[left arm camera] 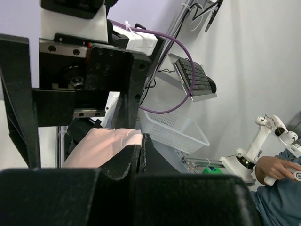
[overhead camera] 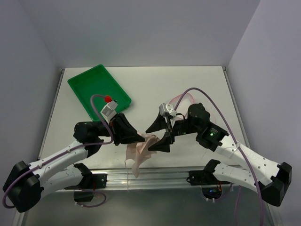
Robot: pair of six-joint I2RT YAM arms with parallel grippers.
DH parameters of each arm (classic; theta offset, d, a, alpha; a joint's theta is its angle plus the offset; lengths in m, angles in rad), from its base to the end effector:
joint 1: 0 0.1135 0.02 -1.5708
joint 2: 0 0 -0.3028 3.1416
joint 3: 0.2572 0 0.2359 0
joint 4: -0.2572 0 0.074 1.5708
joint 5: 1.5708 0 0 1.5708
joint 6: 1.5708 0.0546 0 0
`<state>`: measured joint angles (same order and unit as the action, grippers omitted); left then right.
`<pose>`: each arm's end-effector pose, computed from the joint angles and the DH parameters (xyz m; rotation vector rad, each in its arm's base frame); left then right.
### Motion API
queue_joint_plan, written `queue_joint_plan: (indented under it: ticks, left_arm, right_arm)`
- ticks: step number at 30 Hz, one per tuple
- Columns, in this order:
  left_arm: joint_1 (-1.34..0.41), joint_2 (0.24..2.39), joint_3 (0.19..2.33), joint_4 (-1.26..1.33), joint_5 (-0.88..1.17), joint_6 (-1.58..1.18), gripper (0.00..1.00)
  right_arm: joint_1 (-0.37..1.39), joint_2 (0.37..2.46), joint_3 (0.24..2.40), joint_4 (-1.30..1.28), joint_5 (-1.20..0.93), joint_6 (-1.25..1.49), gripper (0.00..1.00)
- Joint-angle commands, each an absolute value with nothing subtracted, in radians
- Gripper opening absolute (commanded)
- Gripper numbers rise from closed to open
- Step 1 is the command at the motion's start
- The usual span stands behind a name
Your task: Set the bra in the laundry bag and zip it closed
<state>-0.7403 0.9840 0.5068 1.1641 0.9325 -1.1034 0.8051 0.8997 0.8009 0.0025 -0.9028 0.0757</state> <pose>0.0922 -0.1436 0.3817 0.8629 1.1720 -1.9818 0.0883 0.1537 0.3775 -1.2884 1.3040 1.3853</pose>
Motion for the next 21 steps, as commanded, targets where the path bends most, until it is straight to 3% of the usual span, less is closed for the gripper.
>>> queue_joint_plan:
  ticks: [1,3,6,8,9,12,13,16,21]
  left_arm:
    - [-0.744,0.979,0.558,1.192,0.953,-1.089,0.00]
    - [-0.744,0.976,0.563,1.165,0.948,-1.072,0.00]
    - [-0.745,0.962,0.568,1.109,0.936,-1.025,0.00]
    - [-0.744,0.934,0.580,1.019,0.916,-0.987,0.00]
    - [-0.744,0.922,0.587,0.976,0.904,-0.935,0.02]
    - [-0.744,0.841,0.664,0.632,0.763,-0.742,0.31]
    - [-0.744,0.797,0.685,0.544,0.708,-0.708,0.46]
    - [-0.744,0.714,0.758,0.290,0.484,-0.623,0.63]
    - [-0.742,0.649,0.764,0.091,0.134,-0.627,0.63]
  right_arm:
    - [0.813,0.882,0.782,0.081,-0.910,0.098,0.83]
    - [0.811,0.873,0.772,0.090,-0.879,0.110,0.62]
    - [0.811,0.859,0.775,0.086,-0.853,0.121,0.20]
    - [0.811,0.848,0.778,0.083,-0.839,0.129,0.01]
    - [0.811,0.844,0.778,0.081,-0.812,0.139,0.00]
    - [0.807,0.822,0.778,0.065,-0.741,0.170,0.00]
    - [0.801,0.813,0.779,0.060,-0.694,0.176,0.00]
    - [0.795,0.789,0.793,0.017,-0.521,0.202,0.00]
    - [0.736,0.767,0.850,-0.041,-0.261,0.293,0.00]
